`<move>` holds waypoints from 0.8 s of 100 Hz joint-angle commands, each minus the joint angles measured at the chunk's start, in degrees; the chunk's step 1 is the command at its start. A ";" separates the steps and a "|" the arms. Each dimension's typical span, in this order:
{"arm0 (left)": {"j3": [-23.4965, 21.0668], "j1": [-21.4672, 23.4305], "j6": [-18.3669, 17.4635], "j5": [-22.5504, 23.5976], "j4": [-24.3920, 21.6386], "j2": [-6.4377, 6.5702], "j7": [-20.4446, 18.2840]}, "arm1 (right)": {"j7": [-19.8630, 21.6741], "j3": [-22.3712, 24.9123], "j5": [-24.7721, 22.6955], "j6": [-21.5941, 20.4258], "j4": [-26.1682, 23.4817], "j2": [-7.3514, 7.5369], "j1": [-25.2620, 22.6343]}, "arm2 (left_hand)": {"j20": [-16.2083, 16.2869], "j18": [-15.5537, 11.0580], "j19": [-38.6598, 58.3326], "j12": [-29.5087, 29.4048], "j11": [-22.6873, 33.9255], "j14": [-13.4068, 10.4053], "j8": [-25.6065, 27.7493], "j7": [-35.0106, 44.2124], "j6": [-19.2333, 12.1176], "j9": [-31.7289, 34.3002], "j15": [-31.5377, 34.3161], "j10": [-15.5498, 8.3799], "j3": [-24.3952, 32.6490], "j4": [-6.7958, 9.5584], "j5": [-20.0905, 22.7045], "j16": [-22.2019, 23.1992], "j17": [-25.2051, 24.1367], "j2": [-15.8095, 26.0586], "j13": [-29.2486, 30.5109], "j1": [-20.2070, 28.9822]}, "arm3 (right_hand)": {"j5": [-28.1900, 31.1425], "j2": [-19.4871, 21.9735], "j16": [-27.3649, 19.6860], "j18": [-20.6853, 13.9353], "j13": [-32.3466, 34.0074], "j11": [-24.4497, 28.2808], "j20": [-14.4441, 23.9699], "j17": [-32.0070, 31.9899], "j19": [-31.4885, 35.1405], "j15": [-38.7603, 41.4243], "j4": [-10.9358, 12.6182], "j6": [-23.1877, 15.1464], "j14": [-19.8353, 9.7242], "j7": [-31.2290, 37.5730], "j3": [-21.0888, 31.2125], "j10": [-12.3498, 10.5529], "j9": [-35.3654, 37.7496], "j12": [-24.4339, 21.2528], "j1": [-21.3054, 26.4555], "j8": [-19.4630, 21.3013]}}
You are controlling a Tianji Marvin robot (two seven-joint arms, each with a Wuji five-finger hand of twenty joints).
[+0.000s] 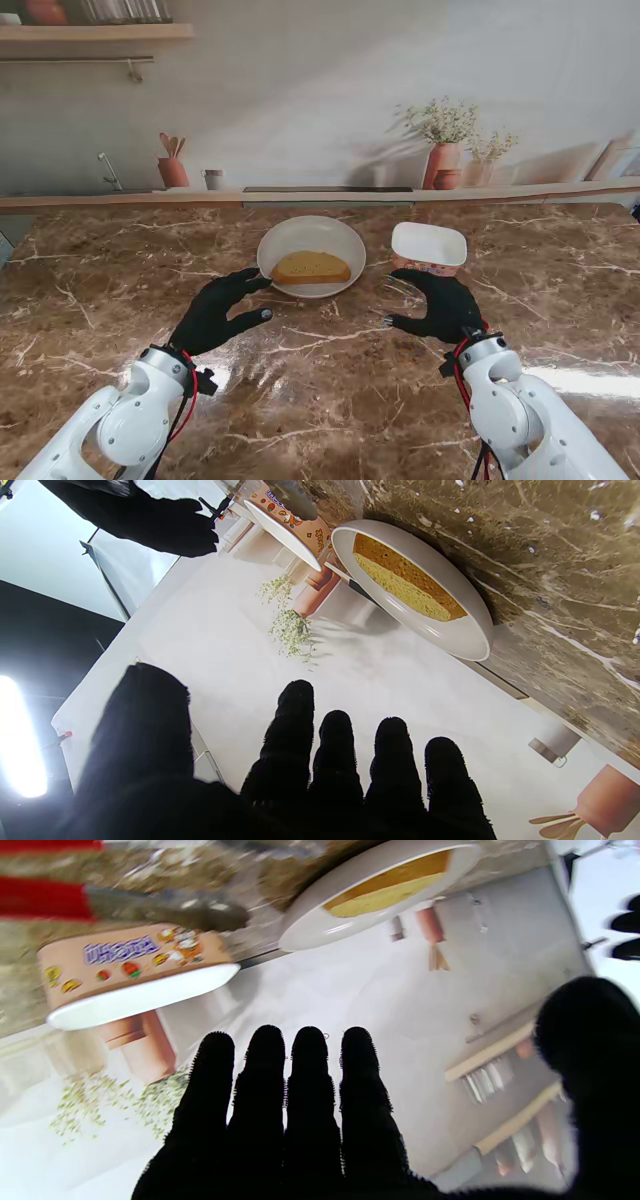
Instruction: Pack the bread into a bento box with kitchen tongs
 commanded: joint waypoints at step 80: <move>-0.54 0.04 0.62 0.72 0.33 0.43 -1.93 | 8.67 -16.65 -10.86 9.82 35.44 4.86 34.08 | -1.65 -2.73 -0.36 0.07 -0.29 -2.72 -0.86 -0.60 0.04 -1.42 -1.04 -0.64 -1.90 2.07 -1.62 -0.32 -0.65 0.59 -1.86 -1.37 | 2.57 -3.76 17.28 2.39 -17.37 10.87 12.13 -11.80 0.66 17.29 -0.68 -1.84 -1.09 5.00 -12.79 -0.18 -15.66 17.64 22.00 6.96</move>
